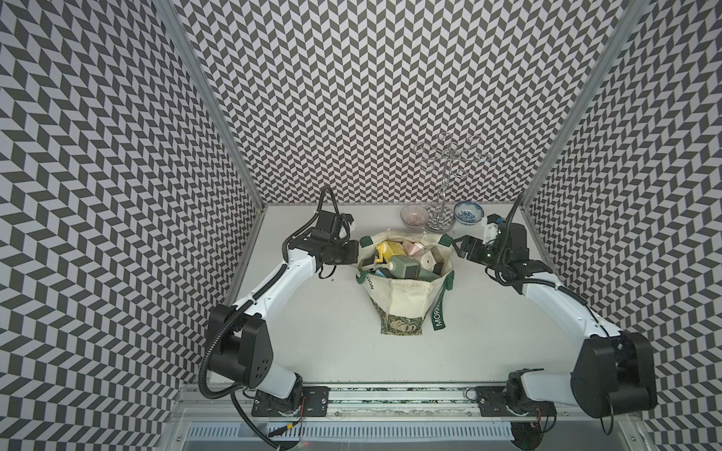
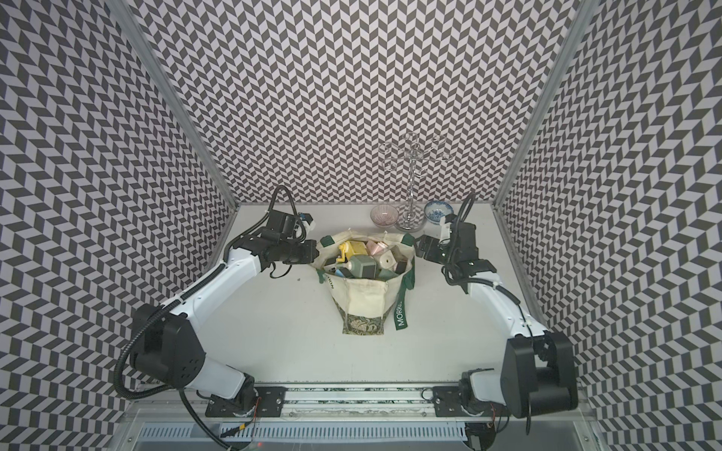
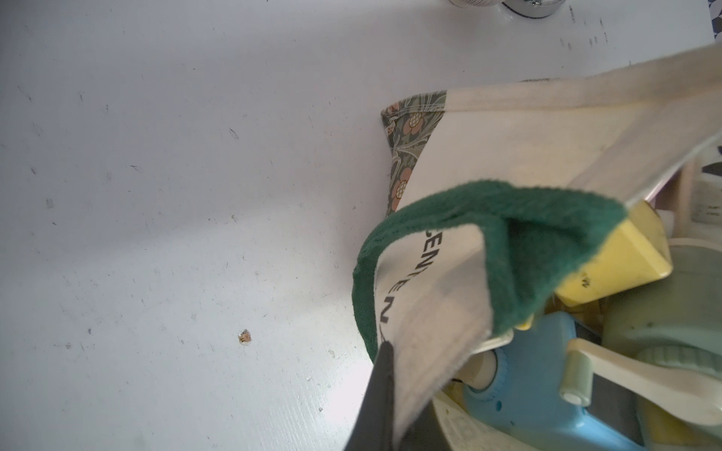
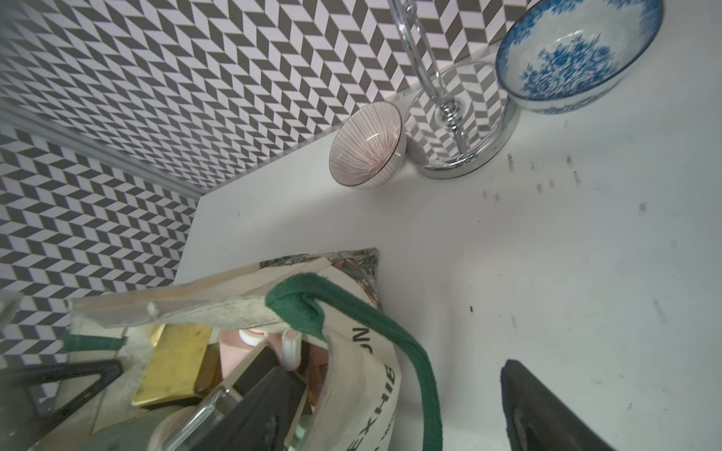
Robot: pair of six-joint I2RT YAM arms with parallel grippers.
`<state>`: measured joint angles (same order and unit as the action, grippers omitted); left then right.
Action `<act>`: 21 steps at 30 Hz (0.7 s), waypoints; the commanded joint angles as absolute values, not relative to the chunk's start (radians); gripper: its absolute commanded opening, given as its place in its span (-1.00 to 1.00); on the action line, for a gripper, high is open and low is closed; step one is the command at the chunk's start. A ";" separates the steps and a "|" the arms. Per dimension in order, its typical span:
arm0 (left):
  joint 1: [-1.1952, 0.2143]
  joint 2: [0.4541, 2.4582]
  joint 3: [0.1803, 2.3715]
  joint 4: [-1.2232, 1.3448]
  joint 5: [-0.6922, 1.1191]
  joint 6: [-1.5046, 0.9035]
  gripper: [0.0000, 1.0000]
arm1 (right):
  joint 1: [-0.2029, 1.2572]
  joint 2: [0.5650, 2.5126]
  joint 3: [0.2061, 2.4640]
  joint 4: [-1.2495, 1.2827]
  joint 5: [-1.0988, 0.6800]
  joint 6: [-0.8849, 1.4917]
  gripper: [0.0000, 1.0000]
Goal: Take out the pencil sharpeners from the tote bags
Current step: Move the canvas bag to the center of the board.
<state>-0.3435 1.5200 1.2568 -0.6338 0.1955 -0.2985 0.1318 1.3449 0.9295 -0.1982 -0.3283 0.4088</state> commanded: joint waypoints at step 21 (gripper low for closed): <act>-0.292 1.467 1.298 -0.654 0.156 -0.285 -1.00 | 0.252 1.487 1.050 -0.302 -0.472 0.317 -0.99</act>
